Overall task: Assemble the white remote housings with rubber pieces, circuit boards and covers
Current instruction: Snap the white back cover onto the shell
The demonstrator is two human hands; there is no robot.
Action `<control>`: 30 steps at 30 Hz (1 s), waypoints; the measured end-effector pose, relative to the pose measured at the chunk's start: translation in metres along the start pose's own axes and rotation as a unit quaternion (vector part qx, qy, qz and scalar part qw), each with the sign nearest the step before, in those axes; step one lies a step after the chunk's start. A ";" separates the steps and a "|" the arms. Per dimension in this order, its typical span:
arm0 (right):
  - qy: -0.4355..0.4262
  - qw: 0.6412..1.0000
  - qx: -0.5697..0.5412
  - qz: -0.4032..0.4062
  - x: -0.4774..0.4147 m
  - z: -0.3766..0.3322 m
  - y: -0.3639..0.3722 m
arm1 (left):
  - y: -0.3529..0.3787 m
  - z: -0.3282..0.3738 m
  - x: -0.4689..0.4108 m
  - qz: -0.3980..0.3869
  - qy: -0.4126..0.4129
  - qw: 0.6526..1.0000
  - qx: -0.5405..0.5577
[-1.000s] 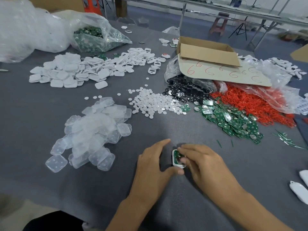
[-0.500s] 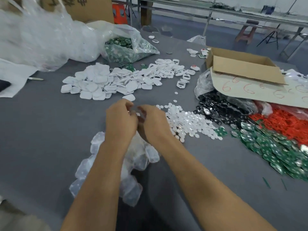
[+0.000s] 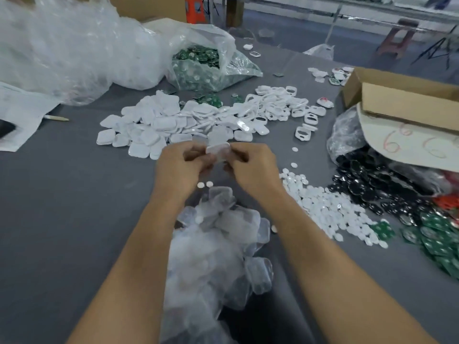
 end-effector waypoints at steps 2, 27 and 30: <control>0.020 0.993 -0.108 -0.047 0.027 -0.011 -0.034 | -0.010 0.010 0.034 -0.053 -0.053 0.989 0.128; 0.109 0.982 -0.153 -0.033 0.276 0.014 -0.277 | -0.007 0.039 0.346 -0.061 0.263 0.951 0.147; 0.091 0.995 0.045 0.010 0.266 0.054 -0.300 | 0.009 0.014 0.359 -0.040 0.138 0.989 0.047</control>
Point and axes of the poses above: each hand's wrist, its own x-axis away from the middle knuckle, its own y-axis out of the palm, z = x × y, the point moved 5 cm from there along -x, towards the middle knuckle, and after that the axes turned 15 degrees about z, right-handed, at the moved point
